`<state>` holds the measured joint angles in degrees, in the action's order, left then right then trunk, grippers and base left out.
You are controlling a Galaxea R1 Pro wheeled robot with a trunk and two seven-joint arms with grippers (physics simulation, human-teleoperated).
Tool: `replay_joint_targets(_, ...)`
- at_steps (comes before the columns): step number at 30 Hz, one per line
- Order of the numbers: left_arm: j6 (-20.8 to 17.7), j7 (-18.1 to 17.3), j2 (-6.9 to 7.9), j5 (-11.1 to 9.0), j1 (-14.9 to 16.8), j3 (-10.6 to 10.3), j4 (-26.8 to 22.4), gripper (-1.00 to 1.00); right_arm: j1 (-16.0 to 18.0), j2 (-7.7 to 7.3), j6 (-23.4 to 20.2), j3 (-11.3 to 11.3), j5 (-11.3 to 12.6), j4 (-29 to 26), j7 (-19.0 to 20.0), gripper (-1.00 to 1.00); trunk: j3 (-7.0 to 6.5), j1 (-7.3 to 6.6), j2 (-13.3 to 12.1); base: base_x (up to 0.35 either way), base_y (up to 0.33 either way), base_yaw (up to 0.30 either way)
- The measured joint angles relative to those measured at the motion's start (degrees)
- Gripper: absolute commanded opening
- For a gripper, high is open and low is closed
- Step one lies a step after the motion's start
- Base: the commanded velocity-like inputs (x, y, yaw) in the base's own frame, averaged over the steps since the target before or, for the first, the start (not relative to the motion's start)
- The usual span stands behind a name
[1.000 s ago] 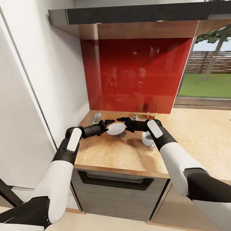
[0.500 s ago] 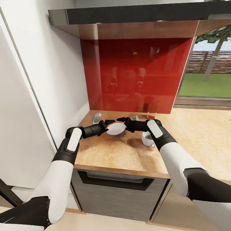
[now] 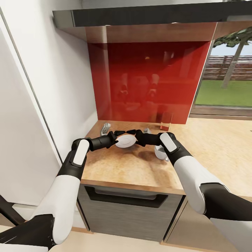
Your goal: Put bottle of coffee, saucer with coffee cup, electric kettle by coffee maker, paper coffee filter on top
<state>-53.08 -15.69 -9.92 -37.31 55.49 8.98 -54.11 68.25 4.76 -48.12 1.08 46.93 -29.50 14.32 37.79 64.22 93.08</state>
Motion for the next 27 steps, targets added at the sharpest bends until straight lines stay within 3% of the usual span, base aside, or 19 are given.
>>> replay_joint_targets(7, 0.0, 0.0, 0.0, 0.0, 0.0, 0.0, 0.0, 1.0, 0.0, 0.0, 0.0, 0.0, 0.0, 0.0, 0.2, 1.0, 0.0, 0.0, 0.0, 0.0, 0.0, 0.0)
replay_joint_targets(8, 0.0, 0.0, 0.0, 0.0, 0.0, 0.1, 0.0, 1.0, 0.0, 0.0, 0.1, 0.0, 0.0, 0.1, 0.2, -1.0, 0.0, 0.0, 0.0, 0.0, 0.0, 0.0)
replay_joint_targets(27, 0.0, 0.0, 0.0, -0.1, 0.0, 0.1, -0.7, 1.0, 0.0, 0.0, 0.1, 0.0, -0.3, 0.1, 0.3, -1.0, 0.0, 0.0, 0.0, 0.0, 0.0, 0.0)
